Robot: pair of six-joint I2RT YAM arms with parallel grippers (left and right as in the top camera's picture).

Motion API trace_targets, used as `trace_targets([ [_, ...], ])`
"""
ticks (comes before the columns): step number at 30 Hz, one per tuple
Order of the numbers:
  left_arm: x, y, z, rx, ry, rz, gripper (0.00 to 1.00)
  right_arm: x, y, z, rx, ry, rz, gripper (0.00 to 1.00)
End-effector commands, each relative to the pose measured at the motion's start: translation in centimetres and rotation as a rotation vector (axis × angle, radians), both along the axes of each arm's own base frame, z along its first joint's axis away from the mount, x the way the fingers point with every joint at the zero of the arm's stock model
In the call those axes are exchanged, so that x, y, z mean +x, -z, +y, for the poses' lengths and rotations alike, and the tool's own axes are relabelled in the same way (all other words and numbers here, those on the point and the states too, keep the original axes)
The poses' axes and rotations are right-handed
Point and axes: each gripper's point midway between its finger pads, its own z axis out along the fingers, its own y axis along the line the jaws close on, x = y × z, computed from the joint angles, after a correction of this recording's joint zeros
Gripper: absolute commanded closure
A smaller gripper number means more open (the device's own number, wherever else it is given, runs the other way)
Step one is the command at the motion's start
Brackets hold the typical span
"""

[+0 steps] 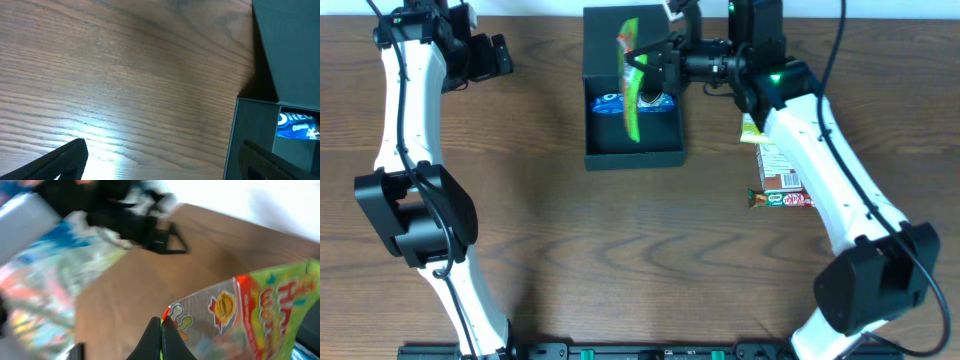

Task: Pack container
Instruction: 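Carry the green candy bag with the right gripper over the box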

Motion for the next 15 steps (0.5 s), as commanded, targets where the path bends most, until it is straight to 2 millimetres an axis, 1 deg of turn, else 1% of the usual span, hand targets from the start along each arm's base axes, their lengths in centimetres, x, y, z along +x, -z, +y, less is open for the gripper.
trace_targets([
  [1,-0.1,0.8,1.1,-0.008,-0.017,0.015,0.04,-3.1,-1.8,1.5,0.081,-0.179,-0.009,0.99],
  [4,-0.2,0.8,1.9,-0.009,-0.033,0.015,0.04,-3.2,-1.2,1.7,0.075,-0.184,0.016,0.99],
  [5,-0.2,0.8,2.1,-0.009,-0.038,0.015,0.04,-3.2,-0.7,1.9,0.070,-0.188,0.032,0.99],
  [8,-0.3,0.8,2.5,-0.009,-0.045,0.015,0.04,-3.5,0.7,2.8,0.073,-0.230,0.072,0.99],
  [12,-0.3,0.7,2.7,-0.018,-0.049,0.013,0.04,-3.8,3.3,4.4,0.070,-0.270,0.173,0.99],
  [13,-0.3,0.7,2.8,-0.019,-0.050,0.013,0.04,-3.9,3.7,4.7,0.073,-0.281,0.188,0.99],
  [15,-0.4,0.8,2.9,-0.019,-0.053,0.014,0.04,-4.2,3.8,5.3,0.098,-0.321,0.208,0.99],
])
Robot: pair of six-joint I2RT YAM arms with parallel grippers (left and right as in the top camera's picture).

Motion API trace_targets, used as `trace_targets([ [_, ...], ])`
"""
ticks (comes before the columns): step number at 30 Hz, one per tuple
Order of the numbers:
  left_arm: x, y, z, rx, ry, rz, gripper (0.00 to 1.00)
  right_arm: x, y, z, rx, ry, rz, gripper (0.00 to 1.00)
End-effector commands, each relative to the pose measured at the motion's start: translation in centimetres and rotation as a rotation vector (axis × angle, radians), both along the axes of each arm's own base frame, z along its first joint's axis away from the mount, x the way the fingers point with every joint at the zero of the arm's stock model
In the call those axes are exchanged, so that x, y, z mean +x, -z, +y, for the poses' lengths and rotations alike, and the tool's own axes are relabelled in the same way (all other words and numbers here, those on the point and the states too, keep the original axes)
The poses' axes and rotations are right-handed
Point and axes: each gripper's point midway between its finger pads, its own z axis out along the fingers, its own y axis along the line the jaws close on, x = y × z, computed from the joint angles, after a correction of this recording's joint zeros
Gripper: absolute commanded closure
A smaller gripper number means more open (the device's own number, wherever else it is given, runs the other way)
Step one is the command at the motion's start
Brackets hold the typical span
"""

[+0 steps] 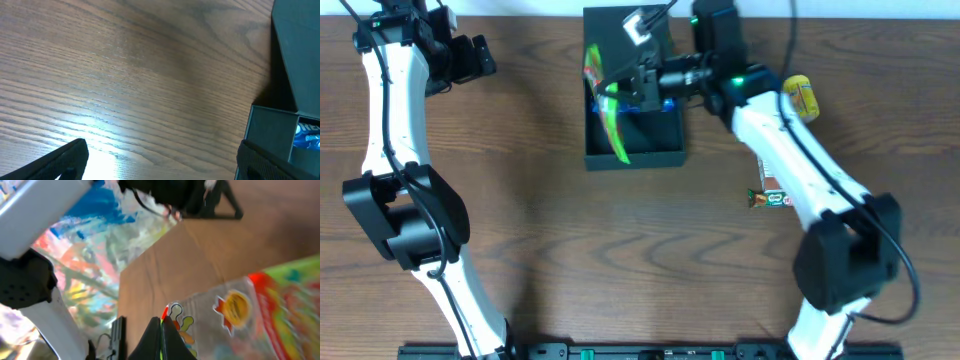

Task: Pack container
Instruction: 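Carry the green candy bag with the right gripper over the box, then release the green candy bag into the box beside the Oreo pack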

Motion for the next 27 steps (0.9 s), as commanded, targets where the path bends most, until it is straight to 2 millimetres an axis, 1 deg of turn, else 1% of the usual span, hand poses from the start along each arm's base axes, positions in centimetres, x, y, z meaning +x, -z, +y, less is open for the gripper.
trace_targets([
  [1,0.0,0.8,0.2,-0.018,0.001,0.013,0.04,-1.8,-0.8,1.3,0.063,-0.111,0.052,0.99],
  [6,-0.1,0.8,0.2,-0.018,0.000,0.013,0.04,-3.0,-2.2,2.1,0.113,-0.181,0.021,0.99],
  [9,0.0,0.8,0.2,-0.018,0.000,0.013,0.04,-3.4,-2.3,2.0,0.120,-0.206,0.039,0.99],
  [12,-0.1,0.8,0.2,-0.018,0.000,0.013,0.04,-3.2,-1.3,1.7,0.113,-0.214,0.083,0.99],
  [14,-0.1,0.8,0.2,-0.018,0.000,0.014,0.04,-2.6,0.0,1.3,0.099,-0.204,0.139,0.99],
  [17,-0.1,0.8,0.2,-0.018,0.000,0.014,0.04,-1.1,2.7,0.1,0.061,-0.156,0.266,0.99],
  [19,-0.1,0.8,0.2,-0.018,0.000,0.014,0.04,0.1,4.3,-0.7,0.045,-0.117,0.332,0.99],
  [20,-0.1,0.8,0.2,-0.018,0.000,0.014,0.04,0.9,5.4,-1.4,0.038,-0.092,0.383,0.99],
  [21,-0.1,0.8,0.2,-0.018,0.000,0.013,0.04,1.4,6.0,-1.8,0.035,-0.079,0.407,0.99],
  [23,-0.1,0.8,0.2,-0.018,0.000,0.013,0.04,2.2,6.8,-2.5,0.033,-0.055,0.440,0.99],
  [24,-0.1,0.8,0.2,-0.018,0.000,0.014,0.04,2.4,6.8,-2.8,0.035,-0.050,0.436,0.99],
  [27,-0.1,0.8,0.2,-0.018,0.000,0.014,0.04,3.0,6.2,-2.9,0.051,-0.045,0.403,0.99],
])
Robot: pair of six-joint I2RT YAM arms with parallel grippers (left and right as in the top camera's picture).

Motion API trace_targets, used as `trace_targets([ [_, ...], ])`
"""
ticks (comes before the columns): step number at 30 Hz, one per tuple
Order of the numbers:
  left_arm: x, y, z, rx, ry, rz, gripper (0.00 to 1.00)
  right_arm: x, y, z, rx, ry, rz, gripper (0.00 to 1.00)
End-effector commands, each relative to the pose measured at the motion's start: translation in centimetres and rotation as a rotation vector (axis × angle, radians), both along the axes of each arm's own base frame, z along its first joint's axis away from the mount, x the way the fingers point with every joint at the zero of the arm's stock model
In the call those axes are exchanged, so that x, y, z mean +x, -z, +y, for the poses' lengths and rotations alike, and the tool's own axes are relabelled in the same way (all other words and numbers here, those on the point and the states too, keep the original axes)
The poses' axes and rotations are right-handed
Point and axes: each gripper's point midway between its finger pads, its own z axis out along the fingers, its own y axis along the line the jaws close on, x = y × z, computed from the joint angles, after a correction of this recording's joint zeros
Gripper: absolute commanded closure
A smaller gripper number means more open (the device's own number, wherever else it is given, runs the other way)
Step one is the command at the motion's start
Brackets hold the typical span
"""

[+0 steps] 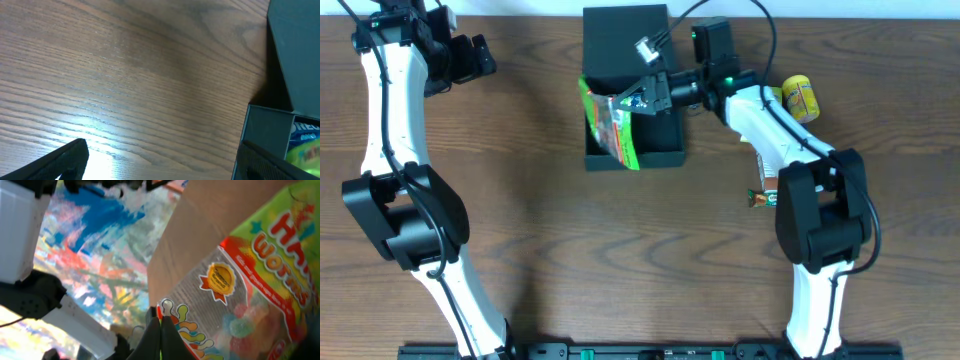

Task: Pack container
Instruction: 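Release the green candy bag into the box beside the Oreo pack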

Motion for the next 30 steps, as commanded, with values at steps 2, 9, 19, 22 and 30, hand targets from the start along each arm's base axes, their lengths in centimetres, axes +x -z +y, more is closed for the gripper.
trace_targets([
  [2,0.0,0.8,0.3,-0.003,-0.002,0.016,0.04,-0.1,-2.4,0.1,0.051,-0.026,-0.015,0.99],
  [9,0.0,0.8,0.3,-0.002,-0.002,0.013,0.04,0.2,-2.6,0.2,0.052,-0.017,-0.014,0.99],
  [19,0.4,0.6,0.3,-0.005,0.000,-0.003,0.05,3.3,3.1,-3.0,-0.038,0.125,0.267,0.01],
  [22,0.4,0.6,0.3,-0.005,0.000,-0.003,0.05,4.0,4.5,-4.9,-0.032,0.149,0.382,0.01],
  [30,0.1,0.7,0.2,-0.007,0.000,0.007,0.05,7.4,5.7,-6.5,-0.151,0.360,0.277,0.01],
])
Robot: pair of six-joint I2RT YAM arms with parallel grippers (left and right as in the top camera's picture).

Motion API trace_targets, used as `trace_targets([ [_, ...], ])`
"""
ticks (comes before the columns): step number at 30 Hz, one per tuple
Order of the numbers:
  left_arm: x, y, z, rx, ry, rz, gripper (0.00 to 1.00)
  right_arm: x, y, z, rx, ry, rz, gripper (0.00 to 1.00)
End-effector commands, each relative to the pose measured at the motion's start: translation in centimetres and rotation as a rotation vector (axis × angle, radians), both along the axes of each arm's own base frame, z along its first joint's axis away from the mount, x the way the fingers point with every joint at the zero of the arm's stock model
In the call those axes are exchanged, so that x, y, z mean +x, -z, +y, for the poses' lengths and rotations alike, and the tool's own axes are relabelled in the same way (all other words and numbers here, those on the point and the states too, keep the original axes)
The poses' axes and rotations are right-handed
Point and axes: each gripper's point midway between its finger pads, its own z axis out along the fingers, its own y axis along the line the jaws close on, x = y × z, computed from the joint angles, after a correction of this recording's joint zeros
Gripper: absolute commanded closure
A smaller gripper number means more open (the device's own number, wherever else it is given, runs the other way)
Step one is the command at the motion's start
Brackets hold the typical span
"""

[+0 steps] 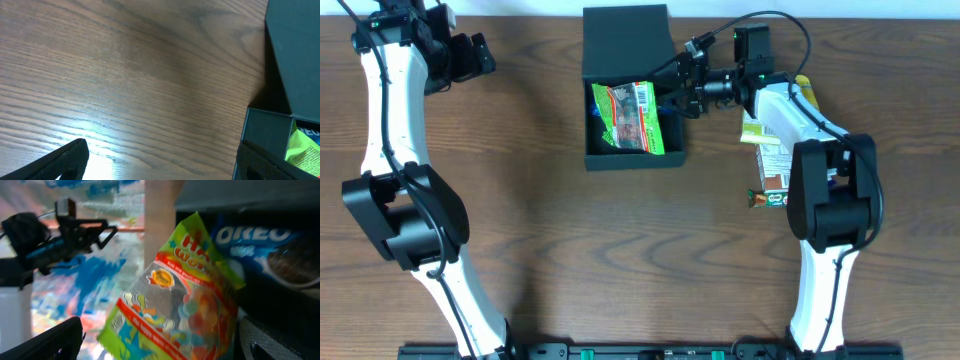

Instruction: Pack container

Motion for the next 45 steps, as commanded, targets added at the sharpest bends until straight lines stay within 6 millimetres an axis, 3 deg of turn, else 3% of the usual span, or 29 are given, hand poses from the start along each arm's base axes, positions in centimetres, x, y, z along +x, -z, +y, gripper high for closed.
trace_targets([
  [1,-0.2,0.9,0.1,-0.010,0.000,0.022,0.05,1.2,-0.4,0.1,-0.078,0.071,-0.054,0.01],
  [6,-0.3,0.9,0.1,-0.011,0.000,0.029,0.05,3.5,-0.3,-1.7,-0.188,0.166,-0.170,0.01],
  [12,-0.4,0.9,0.1,-0.012,0.000,0.030,0.05,5.6,-4.5,-3.6,-0.306,0.238,-0.388,0.01],
  [16,-0.4,0.9,0.1,-0.012,0.000,0.030,0.05,5.4,-7.1,-4.2,-0.405,0.235,-0.493,0.01],
  [21,-0.3,0.9,0.1,-0.013,-0.003,0.029,0.05,3.7,-7.2,-3.2,-0.569,0.151,-0.575,0.01],
  [27,-0.3,0.9,-0.1,-0.012,0.001,0.029,0.04,-0.1,-5.2,1.2,-0.679,-0.088,-0.708,0.01],
  [31,-0.3,0.9,-0.1,-0.013,0.001,0.030,0.04,-1.0,-4.4,2.7,-0.771,-0.153,-0.782,0.01],
  [32,-0.3,0.9,-0.1,-0.013,0.001,0.030,0.04,-1.0,-4.2,2.7,-0.796,-0.156,-0.788,0.21],
  [34,-0.3,0.9,-0.1,-0.014,0.000,0.031,0.04,-0.7,-3.6,1.9,-0.869,-0.140,-0.777,0.85],
  [35,-0.3,0.9,-0.1,-0.014,0.000,0.031,0.04,-0.6,-3.4,1.6,-0.901,-0.131,-0.771,0.99],
  [41,-0.4,1.0,-0.1,-0.016,-0.003,0.033,0.04,0.4,-3.0,-0.2,-1.015,-0.071,-0.751,0.99],
  [45,-0.4,1.0,-0.1,-0.015,-0.003,0.033,0.04,0.0,-3.1,0.7,-0.970,-0.112,-0.775,0.99],
])
